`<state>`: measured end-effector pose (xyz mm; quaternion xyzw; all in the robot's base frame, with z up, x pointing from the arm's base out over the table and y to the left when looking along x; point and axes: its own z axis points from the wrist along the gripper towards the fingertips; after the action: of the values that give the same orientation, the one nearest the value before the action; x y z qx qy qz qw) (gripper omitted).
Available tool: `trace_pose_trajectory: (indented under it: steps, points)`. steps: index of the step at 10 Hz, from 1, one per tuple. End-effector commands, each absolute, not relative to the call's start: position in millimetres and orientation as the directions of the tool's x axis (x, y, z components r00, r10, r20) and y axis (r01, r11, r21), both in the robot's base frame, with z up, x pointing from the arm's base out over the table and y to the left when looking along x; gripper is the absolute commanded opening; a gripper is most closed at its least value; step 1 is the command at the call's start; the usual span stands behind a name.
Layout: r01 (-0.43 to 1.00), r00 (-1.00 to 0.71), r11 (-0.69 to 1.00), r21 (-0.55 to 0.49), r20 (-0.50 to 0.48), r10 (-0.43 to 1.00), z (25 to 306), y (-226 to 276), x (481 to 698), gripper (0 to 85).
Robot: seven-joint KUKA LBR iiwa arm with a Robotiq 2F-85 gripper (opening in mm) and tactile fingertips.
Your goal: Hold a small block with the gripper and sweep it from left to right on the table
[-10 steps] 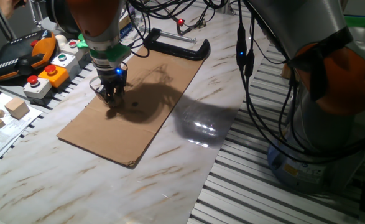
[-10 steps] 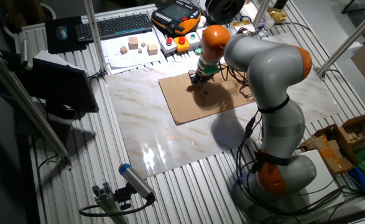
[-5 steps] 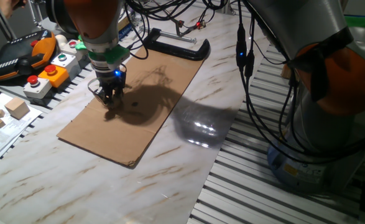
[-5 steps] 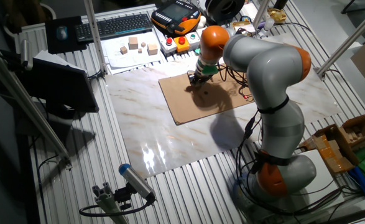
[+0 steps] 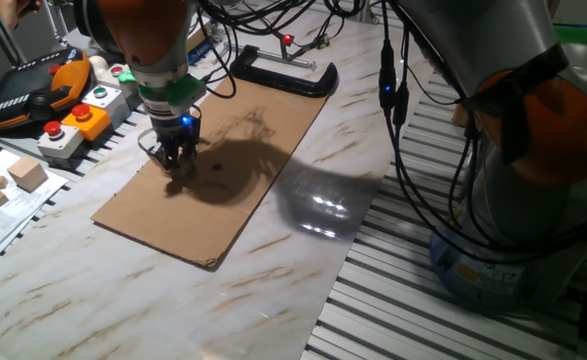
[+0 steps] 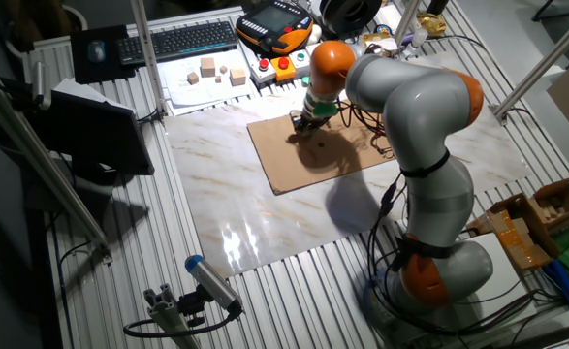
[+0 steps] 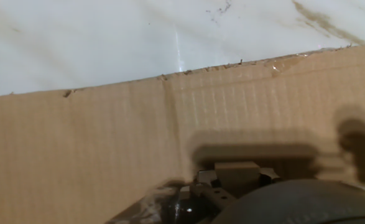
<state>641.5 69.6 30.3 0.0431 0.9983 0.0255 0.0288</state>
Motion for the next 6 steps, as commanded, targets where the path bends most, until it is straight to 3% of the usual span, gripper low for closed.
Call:
trace_pose_trajectory:
  steps: [1,6]
  points:
    - [0.085,-0.995,0.995,0.051,-0.056,0.088,30.9,71.1,641.8,0.7]
    - [0.088,-0.994,0.995,0.050,-0.054,0.091,30.2,76.4,642.1,0.7]
